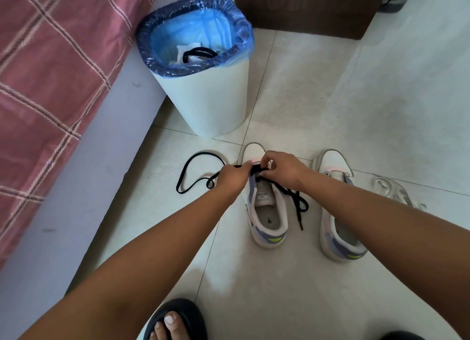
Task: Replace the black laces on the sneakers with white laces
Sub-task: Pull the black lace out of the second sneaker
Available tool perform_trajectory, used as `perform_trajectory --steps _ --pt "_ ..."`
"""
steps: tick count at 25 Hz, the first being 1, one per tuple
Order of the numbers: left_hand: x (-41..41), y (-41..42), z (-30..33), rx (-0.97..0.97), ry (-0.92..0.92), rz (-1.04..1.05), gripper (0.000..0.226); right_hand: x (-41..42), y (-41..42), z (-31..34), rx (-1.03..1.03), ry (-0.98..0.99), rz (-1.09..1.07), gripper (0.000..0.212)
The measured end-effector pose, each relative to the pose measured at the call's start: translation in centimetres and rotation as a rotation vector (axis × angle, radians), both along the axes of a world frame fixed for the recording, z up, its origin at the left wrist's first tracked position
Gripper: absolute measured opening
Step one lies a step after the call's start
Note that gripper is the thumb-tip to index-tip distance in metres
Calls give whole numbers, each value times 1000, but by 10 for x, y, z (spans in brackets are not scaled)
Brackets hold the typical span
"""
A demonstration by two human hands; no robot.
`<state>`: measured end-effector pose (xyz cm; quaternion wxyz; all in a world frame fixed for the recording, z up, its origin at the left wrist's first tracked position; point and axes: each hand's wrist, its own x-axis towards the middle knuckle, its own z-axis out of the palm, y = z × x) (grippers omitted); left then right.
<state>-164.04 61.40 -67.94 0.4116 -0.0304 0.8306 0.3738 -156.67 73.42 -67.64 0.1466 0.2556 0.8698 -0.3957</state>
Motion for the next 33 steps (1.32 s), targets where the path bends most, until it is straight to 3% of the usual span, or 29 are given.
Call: perform_trajectory --steps 2,5,7,10,12,14,15,19,23,27,30,33 --pt "-4 7 1 -16 -86 91 25 -3 -2 0 69 -19 72 22" --pt "-9 18 1 61 -42 170 15 -6 -4 -7 92 2 66 24" --pt "-8 22 7 243 29 106 10 -4 -6 -10 -8 57 1 26" --pt "-4 12 20 413 113 -103 26 3 -4 2 -247 134 -197 18" --pt "-10 3 12 328 260 -240 26 15 2 15 -260 140 -167 37" --pt "-14 -4 5 144 411 -420 11 25 6 24 -206 156 -98 46" --pt "-15 -5 1 57 456 -508 6 30 6 25 -214 176 -123 45" --pt "-5 4 -2 -160 552 -686 20 53 -9 12 -226 123 -326 26" --pt "-7 20 3 -314 623 -857 12 54 -23 9 81 33 -102 28" --pt "-9 17 2 -340 748 -1073 20 42 -26 9 283 -80 131 25" --pt "-15 4 -1 -286 948 -1317 21 42 -31 6 315 -104 153 25" --pt "-21 -7 -2 -203 1131 -1354 25 43 -30 7 321 -119 154 25"
